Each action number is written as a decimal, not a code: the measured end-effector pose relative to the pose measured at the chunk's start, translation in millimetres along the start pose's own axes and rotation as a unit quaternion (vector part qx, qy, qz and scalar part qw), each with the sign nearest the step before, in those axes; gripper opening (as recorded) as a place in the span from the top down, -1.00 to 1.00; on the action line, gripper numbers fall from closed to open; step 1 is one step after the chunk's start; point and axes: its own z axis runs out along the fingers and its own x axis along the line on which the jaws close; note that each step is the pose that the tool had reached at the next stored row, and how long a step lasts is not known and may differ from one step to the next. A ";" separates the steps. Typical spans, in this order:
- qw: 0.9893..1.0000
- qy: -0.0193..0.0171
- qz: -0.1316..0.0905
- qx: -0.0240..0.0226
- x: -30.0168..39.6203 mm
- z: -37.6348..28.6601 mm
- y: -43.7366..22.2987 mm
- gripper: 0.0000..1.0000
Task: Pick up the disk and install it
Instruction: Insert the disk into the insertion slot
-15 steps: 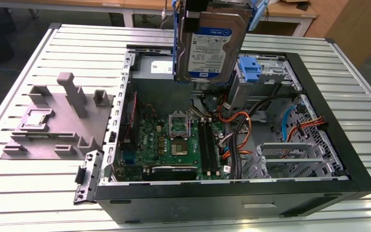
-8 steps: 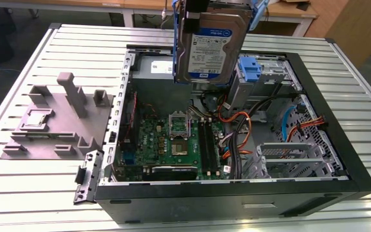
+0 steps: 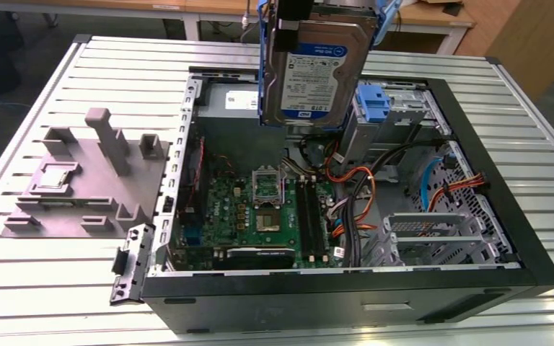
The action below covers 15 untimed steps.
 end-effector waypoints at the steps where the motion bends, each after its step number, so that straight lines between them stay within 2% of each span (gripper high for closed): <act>1: 1.000 0.000 0.000 0.000 0.0 0.0 0.0 0.27; 9: 1.000 0.000 0.000 0.000 0.9 0.0 0.0 0.27; 10: 1.000 0.000 0.000 0.000 4.2 -0.1 -0.1 0.27; 15: 1.000 0.000 0.000 0.000 4.6 -0.1 -0.1 0.27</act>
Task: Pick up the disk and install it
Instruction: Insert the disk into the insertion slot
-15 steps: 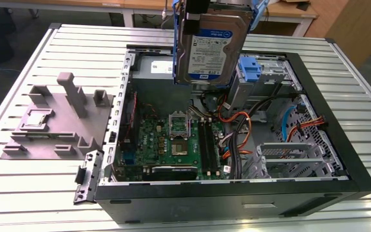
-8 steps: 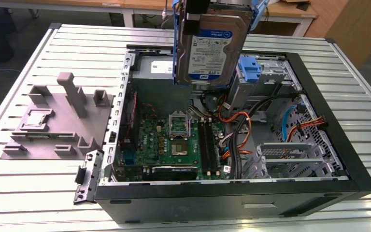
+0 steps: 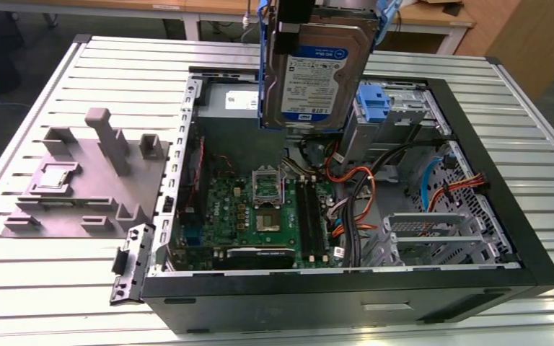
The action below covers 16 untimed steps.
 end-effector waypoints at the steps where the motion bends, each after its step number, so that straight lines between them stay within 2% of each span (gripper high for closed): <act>1: 1.000 0.000 0.000 0.000 0.0 0.0 0.0 0.27; 8: 1.000 0.000 0.000 0.000 2.4 0.0 -0.1 0.27; 14: 1.000 0.000 0.000 0.000 15.0 0.0 -0.4 0.27; 16: 1.000 0.000 0.000 0.000 17.7 0.2 -2.3 0.27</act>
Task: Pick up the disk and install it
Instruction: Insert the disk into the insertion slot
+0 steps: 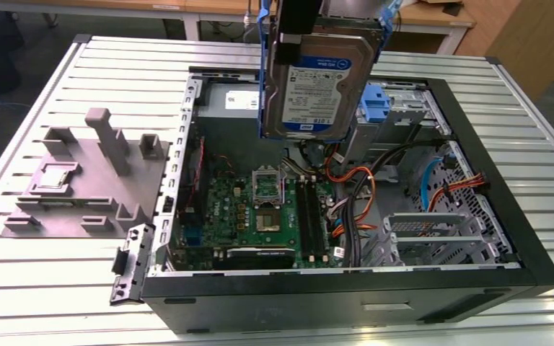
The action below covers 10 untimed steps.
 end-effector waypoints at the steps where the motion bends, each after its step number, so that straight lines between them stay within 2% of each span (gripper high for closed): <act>1: 1.000 0.000 0.000 0.000 0.6 0.2 -2.0 0.27; 7: 1.000 0.000 0.000 0.000 1.3 0.8 -21.0 0.27; 10: 1.000 0.001 0.000 0.000 2.4 1.1 -24.9 0.27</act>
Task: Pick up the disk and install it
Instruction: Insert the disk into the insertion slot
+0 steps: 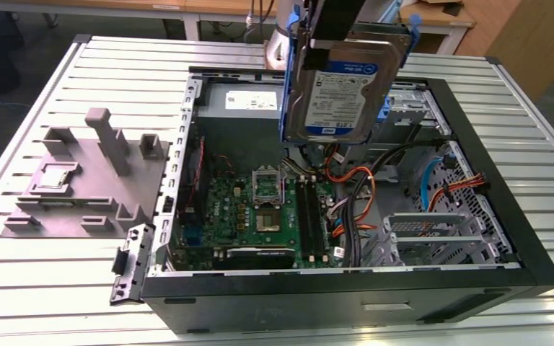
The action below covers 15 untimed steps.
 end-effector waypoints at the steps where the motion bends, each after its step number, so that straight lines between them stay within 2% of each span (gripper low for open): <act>1: 1.000 0.000 0.000 0.000 1.2 0.1 -0.2 0.27; 10: 1.000 0.001 0.000 0.000 27.1 3.0 -2.0 0.27; 12: 1.000 0.001 0.000 0.000 29.3 3.9 -5.0 0.27; 15: 1.000 0.001 0.000 0.000 30.2 5.2 -13.2 0.27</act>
